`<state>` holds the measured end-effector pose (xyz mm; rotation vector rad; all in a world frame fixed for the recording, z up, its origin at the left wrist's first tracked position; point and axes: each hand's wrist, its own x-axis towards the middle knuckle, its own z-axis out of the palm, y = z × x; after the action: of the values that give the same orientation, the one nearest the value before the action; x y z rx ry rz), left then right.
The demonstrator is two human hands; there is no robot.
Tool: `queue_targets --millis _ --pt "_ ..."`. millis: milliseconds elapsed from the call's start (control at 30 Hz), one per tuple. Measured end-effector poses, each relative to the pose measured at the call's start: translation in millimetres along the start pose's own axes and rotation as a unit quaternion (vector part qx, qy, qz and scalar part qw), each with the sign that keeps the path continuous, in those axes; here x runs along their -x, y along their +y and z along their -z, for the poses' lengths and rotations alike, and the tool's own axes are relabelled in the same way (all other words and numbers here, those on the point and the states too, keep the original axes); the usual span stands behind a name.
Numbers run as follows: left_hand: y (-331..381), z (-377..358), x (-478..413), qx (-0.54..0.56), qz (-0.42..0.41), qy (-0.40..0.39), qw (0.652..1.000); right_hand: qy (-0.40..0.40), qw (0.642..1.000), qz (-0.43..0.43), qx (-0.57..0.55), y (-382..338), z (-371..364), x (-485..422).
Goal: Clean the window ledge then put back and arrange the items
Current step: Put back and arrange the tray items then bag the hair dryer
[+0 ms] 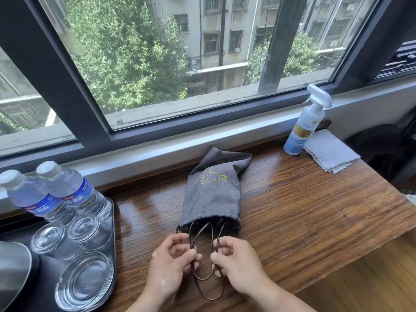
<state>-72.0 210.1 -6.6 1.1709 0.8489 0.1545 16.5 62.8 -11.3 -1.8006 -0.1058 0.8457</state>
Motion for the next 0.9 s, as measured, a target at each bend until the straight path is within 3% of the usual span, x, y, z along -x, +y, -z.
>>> queue_targets --millis 200,367,500,633,800,900 --pt "4.0 -3.1 -21.5 -0.078 -0.025 0.024 0.996 0.07 0.997 0.028 -0.035 -9.8 -9.5 -8.9" --pt "13.7 -12.5 -40.0 -0.077 -0.037 0.057 0.995 0.075 0.989 -0.014 -0.128 -22.8 -11.9 -17.5" --pt "19.6 -19.4 -49.8 -0.116 -0.037 0.064 0.991 0.105 0.989 -0.009 -0.104 -25.1 -16.1 -15.3" --pt "19.8 -34.9 -49.2 -0.221 -0.073 0.066 0.97 0.132 0.989 0.013 -0.067 -24.5 -18.4 -16.9" --pt "20.3 -42.6 -39.9 -0.362 -0.164 0.028 0.917 0.12 0.985 -0.007 -0.125 -28.7 -16.0 -22.9" --pt "15.6 -39.6 -36.5 -0.361 -0.159 -0.022 0.918 0.075 0.978 -0.049 -0.191 -29.6 -18.0 -19.8"
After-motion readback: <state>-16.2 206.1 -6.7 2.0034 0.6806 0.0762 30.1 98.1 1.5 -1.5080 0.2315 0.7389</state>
